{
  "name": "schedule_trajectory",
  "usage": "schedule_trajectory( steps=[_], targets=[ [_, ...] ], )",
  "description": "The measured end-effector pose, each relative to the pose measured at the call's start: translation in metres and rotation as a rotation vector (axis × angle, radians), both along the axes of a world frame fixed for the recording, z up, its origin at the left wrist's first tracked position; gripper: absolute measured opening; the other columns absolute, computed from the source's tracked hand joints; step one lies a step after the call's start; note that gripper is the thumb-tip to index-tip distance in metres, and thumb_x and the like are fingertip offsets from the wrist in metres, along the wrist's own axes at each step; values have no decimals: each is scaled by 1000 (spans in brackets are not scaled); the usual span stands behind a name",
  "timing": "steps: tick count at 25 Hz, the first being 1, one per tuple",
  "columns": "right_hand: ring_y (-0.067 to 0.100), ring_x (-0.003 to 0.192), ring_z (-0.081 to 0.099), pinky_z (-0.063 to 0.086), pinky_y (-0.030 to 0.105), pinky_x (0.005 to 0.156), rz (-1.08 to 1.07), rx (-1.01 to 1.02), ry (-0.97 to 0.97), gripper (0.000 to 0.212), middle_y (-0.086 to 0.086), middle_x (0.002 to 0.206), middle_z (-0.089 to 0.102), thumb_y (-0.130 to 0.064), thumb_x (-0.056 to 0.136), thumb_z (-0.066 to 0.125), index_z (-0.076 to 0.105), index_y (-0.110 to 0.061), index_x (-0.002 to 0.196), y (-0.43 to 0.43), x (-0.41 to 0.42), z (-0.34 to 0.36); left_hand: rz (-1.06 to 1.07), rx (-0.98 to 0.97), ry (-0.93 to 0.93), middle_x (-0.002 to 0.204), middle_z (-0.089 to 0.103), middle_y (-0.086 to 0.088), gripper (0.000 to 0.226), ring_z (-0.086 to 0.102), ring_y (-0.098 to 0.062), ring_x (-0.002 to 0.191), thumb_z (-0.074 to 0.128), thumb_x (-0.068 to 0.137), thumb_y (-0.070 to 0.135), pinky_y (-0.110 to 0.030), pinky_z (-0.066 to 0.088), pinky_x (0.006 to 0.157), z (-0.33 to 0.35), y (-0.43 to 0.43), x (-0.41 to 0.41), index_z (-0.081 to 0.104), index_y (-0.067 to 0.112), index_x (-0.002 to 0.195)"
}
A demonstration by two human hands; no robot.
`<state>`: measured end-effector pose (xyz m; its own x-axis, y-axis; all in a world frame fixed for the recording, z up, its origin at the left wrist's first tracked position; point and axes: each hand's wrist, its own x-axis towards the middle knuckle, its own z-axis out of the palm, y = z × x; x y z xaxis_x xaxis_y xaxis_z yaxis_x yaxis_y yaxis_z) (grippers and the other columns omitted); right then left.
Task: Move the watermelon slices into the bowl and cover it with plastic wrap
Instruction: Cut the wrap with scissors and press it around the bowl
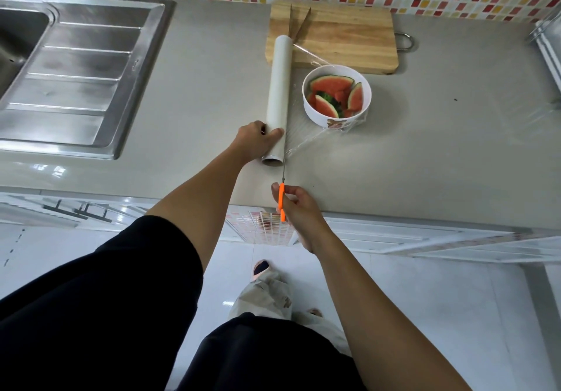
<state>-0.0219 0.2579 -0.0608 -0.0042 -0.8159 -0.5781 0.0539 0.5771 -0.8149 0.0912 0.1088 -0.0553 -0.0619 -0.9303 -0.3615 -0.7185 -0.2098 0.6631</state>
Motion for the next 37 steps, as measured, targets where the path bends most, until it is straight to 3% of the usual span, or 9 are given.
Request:
schedule_trajectory(
  steps=[7,10,13,17,21,27,32,37],
  targets=[
    [8,84,58,45,32,86,-25,-36,9,32,-11,85,66,-41,83,64,57,-21,106,-20,-1,-12,-2,-22,-29,84,57,-7,43,51,-25,80,51,87,48,-28,35,64,-2,-2,0,57,6,90],
    [7,86,61,46,29,81,-22,-51,21,28,-10,87,66,-39,83,64,57,-22,104,-27,-1,-15,12,-26,-29,85,57,-7,43,50,-25,82,52,87,48,-28,34,66,-3,-1,-1,56,6,90],
    [-7,67,60,44,21,71,-43,-66,7,21,-16,75,64,-33,86,63,57,-21,103,-32,1,-16,30,-18,-4,86,57,-6,45,50,-24,82,52,87,49,-28,35,66,-2,0,-1,56,5,94],
    [2,68,55,42,24,71,-51,-77,17,20,-12,75,60,-30,86,62,57,-20,103,-35,1,-18,35,-7,38,85,57,-6,47,50,-24,81,53,88,50,-28,36,67,0,2,1,58,3,95],
    [4,68,53,42,27,75,-47,-84,-13,20,-11,77,59,-27,85,64,57,-19,102,-36,0,-20,80,34,152,69,48,1,39,44,-19,68,55,87,48,-28,34,57,-1,5,3,51,13,70],
    [-3,65,55,42,22,77,-71,-109,-68,16,-15,75,60,-24,88,63,55,-20,101,-38,-2,-18,184,26,404,88,58,1,36,53,-13,77,61,86,40,-23,41,63,-1,7,5,64,10,105],
    [-7,60,56,41,16,72,-56,-123,-123,21,-19,61,61,-27,88,60,53,-15,103,-46,-6,-14,183,42,456,93,62,-2,37,57,-14,80,61,86,41,-23,44,67,2,2,5,64,10,107],
    [-4,63,53,40,21,74,-63,-121,-85,17,-18,64,60,-34,85,64,56,-22,93,-54,-10,-15,186,25,429,99,63,-6,36,57,-18,85,60,87,40,-27,47,70,3,1,6,63,10,108]
  ],
)
